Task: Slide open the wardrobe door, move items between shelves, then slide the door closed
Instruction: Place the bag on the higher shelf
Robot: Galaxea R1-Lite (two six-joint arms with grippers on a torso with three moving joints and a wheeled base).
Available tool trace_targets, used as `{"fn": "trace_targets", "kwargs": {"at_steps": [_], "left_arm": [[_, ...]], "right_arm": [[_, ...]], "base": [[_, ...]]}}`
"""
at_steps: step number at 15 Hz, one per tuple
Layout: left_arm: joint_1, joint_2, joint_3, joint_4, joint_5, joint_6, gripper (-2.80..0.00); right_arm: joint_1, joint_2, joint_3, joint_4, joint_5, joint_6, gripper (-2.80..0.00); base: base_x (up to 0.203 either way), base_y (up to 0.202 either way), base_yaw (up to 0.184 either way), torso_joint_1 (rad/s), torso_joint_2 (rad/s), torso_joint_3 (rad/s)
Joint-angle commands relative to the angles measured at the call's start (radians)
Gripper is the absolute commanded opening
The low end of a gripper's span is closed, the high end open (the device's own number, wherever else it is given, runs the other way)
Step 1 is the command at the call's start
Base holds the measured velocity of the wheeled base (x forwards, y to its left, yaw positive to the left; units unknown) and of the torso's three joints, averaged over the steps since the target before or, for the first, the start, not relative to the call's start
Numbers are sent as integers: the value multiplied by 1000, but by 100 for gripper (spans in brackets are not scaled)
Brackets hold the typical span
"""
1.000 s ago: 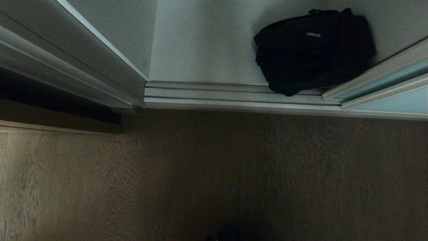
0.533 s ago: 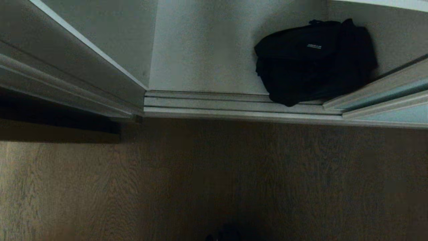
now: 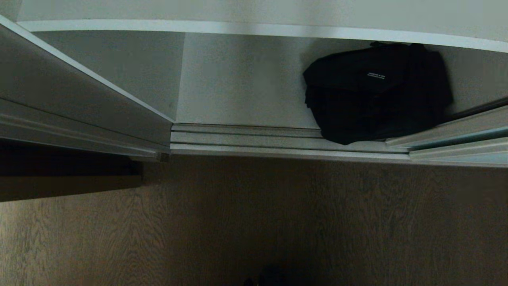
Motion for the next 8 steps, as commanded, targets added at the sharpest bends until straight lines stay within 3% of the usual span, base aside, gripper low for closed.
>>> {"fn": "trace_targets", "kwargs": {"at_steps": [1,4,8], "left_arm": [[0,0,1,0,0,0,-280],[0,-2,-6,8,2,-3,-280],[0,98,-224,129,19,-24,-280]], "right_arm": [[0,-2,1,0,0,0,-280],[0,-2,0,0,0,0,-280],[0,-2,0,0,0,0,-280]], "base": [[0,0,0,0,0,0],[0,0,0,0,0,0],[0,0,0,0,0,0]]}}
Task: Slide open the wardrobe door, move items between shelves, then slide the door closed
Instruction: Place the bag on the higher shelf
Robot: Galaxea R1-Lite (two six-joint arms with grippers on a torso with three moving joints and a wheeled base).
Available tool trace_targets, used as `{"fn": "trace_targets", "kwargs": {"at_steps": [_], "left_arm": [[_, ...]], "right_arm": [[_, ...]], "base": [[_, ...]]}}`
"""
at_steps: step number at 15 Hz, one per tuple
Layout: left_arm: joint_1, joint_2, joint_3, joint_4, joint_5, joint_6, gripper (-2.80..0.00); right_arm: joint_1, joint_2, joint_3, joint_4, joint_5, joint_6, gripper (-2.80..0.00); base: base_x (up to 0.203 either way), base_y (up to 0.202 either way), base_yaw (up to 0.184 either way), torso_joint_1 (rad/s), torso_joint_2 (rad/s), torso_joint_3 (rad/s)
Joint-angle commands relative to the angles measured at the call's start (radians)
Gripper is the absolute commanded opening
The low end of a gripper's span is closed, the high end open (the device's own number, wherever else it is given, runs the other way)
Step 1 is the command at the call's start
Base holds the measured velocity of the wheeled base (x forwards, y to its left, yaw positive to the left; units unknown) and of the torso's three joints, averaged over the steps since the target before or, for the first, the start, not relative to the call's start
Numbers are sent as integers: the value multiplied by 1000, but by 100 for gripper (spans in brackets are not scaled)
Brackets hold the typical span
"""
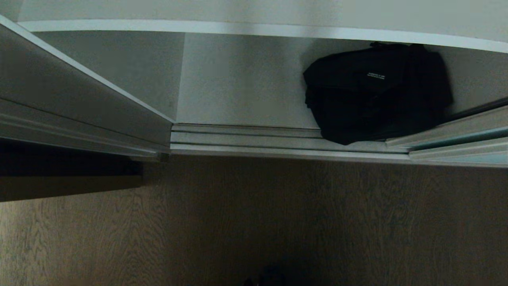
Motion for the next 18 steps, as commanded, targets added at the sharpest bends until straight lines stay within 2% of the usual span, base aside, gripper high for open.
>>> {"fn": "trace_targets", "kwargs": {"at_steps": [1,3,4,6,10,13,16,18], "left_arm": [[0,144,-112,41,-24,-27,-280],[-1,303,-161,52,-58,-119,-280],[-2,388,-173,56,-95,-171,-280],[-2,542,-173,39,-200,-229,-280],[-4,903,-218,-117,-307,-298,-280],[-19,1164,-261,-236,-430,-339,-280],[-102,1373,-300,-387,-474,-352,-280],[-161,1504,-336,-490,-464,-357,-280]], "right_arm": [[0,-2,0,0,1,0,-280],[0,-2,0,0,0,0,-280],[0,-2,0,0,0,0,-280],[0,-2,0,0,1,0,-280],[0,-2,0,0,0,0,-280],[0,-2,0,0,0,0,-280],[0,-2,1,0,0,0,-280],[0,-2,0,0,0,0,-280]], "base": [[0,0,0,0,0,0],[0,0,0,0,0,0],[0,0,0,0,0,0],[0,0,0,0,0,0],[0,0,0,0,0,0],[0,0,0,0,0,0],[0,0,0,0,0,0],[0,0,0,0,0,0]]}}
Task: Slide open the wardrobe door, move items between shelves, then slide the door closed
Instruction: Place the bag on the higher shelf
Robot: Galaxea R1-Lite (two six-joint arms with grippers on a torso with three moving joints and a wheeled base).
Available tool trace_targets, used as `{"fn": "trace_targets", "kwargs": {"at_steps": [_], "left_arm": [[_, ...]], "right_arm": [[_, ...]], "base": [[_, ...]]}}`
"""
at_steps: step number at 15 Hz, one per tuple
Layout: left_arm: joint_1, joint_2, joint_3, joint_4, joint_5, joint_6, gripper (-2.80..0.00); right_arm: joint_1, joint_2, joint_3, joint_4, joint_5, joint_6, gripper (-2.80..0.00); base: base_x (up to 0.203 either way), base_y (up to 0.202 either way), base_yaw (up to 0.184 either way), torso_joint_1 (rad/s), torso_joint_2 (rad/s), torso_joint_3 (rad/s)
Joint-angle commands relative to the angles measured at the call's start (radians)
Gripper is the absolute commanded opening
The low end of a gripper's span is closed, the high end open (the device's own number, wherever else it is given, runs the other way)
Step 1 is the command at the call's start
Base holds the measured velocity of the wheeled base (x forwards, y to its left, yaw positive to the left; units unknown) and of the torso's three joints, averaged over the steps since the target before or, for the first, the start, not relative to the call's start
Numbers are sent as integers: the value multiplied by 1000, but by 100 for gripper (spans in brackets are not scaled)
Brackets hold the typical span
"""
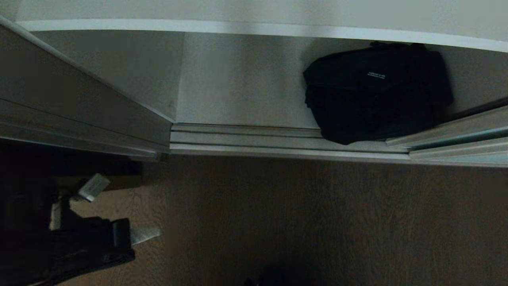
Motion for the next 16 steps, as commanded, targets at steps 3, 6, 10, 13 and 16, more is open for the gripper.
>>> {"fn": "trace_targets", "kwargs": {"at_steps": [3,6,10,13,16], "left_arm": [[-144,339,-165,-198,44,-59,-280],[-214,437,-360,-221,54,-158,-280],[-264,613,-600,-222,54,-219,-280],[-286,695,-755,-192,51,-292,-280],[-319,740,-930,-151,25,-422,-280]], "right_arm": [[0,-2,0,0,0,0,-280],[0,-2,1,0,0,0,-280],[0,-2,0,0,0,0,-280],[0,-2,0,0,0,0,-280],[0,-2,0,0,0,0,-280]], "base": [[0,0,0,0,0,0],[0,0,0,0,0,0],[0,0,0,0,0,0],[0,0,0,0,0,0],[0,0,0,0,0,0]]}}
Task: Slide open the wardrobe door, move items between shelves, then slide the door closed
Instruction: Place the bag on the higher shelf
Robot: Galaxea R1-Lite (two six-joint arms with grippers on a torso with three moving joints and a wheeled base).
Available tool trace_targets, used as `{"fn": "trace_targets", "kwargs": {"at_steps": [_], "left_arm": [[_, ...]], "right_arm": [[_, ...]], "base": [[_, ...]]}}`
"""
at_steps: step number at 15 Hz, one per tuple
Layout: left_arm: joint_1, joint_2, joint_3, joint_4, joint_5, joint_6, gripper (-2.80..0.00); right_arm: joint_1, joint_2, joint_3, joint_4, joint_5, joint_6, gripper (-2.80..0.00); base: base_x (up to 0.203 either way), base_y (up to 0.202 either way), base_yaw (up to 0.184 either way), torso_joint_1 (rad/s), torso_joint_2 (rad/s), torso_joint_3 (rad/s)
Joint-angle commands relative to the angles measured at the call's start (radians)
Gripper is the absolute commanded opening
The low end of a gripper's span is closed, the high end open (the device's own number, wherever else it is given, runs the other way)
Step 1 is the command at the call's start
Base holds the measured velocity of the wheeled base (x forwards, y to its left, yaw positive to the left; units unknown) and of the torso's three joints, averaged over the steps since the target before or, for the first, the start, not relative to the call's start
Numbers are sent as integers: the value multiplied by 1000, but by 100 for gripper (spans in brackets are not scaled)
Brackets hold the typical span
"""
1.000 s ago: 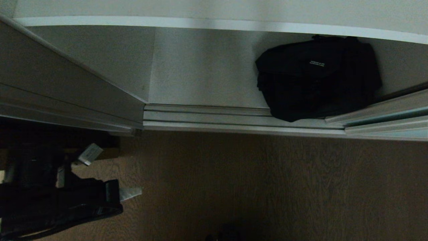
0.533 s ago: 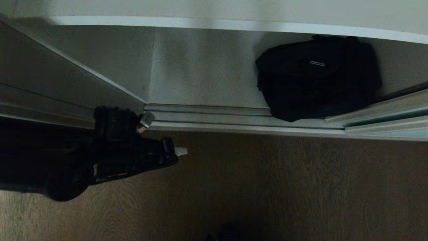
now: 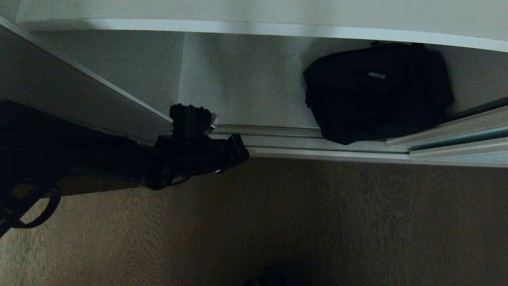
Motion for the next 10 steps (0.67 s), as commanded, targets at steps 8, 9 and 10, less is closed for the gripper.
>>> {"fn": "trace_targets", "kwargs": {"at_steps": [8,9,10], "left_arm": [[-98,263,-401,-7,-63,-109,-280],[-108,294,-442,-7,-61,-108,-280],[-113,328,-489,-8,-61,-107,-280]], "right_arm": [[0,-2,2,0,-1,0,-280],[0,-2,1,0,-1,0,-280],[0,-2,0,0,-1,0,-280]], "base": [[0,0,0,0,0,0],[0,0,0,0,0,0],[0,0,0,0,0,0]]}}
